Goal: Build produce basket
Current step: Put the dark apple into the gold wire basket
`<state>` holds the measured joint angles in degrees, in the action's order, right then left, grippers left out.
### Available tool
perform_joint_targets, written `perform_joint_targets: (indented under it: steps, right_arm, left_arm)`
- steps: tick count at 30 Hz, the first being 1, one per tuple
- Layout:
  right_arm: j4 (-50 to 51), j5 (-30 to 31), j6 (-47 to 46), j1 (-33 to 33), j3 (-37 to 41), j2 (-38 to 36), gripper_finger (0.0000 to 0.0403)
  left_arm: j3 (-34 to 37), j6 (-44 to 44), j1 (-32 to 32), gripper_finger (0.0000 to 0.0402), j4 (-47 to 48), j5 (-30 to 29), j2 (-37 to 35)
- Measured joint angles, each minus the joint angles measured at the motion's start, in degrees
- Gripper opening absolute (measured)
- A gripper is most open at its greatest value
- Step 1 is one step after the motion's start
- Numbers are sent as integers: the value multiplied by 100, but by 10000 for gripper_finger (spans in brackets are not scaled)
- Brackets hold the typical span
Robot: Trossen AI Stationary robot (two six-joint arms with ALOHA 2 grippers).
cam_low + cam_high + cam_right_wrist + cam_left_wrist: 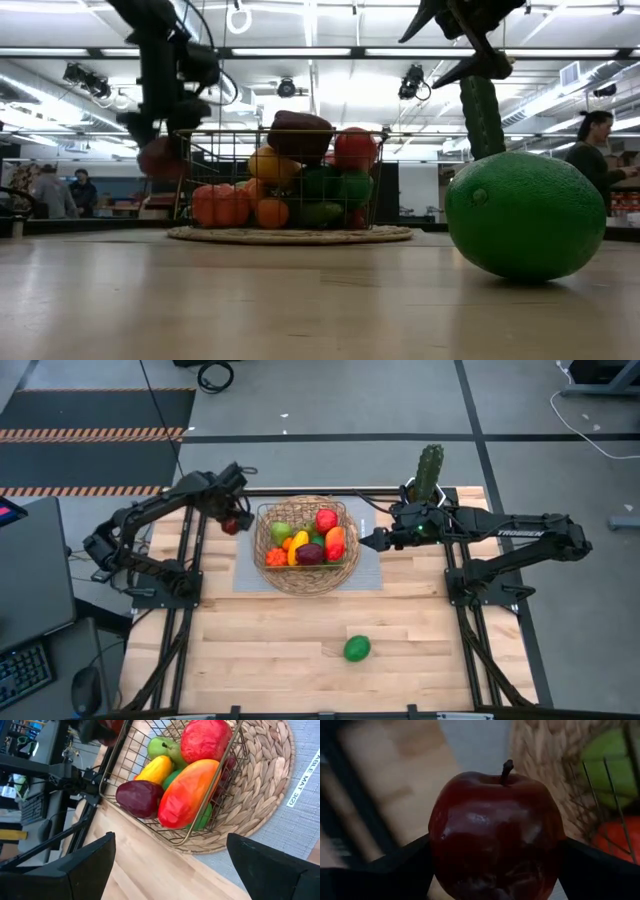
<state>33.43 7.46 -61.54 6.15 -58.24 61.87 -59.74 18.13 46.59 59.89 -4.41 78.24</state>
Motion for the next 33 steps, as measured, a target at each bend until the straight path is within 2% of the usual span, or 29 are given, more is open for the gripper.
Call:
perform_joint_targets:
  steps: [3,9,17,25,33]
  right_arm:
    - [-4,-2,95,0,0,0,384]
    - [-26,-2,328,0,0,0,384]
    - [-26,42,541,1,0,0,384]
    - [-35,42,648,3,0,0,384]
    - [-35,42,772,2,0,0,384]
  left_arm:
    - [-530,-119,49,350,496,-302,2]
    - [-1566,19,11,351,1013,-330,2]
    - [-2621,493,-721,352,734,-157,2]
    - [-2807,907,-1666,352,332,-139,35]
    - [-2791,1021,-2102,353,-215,-133,319]
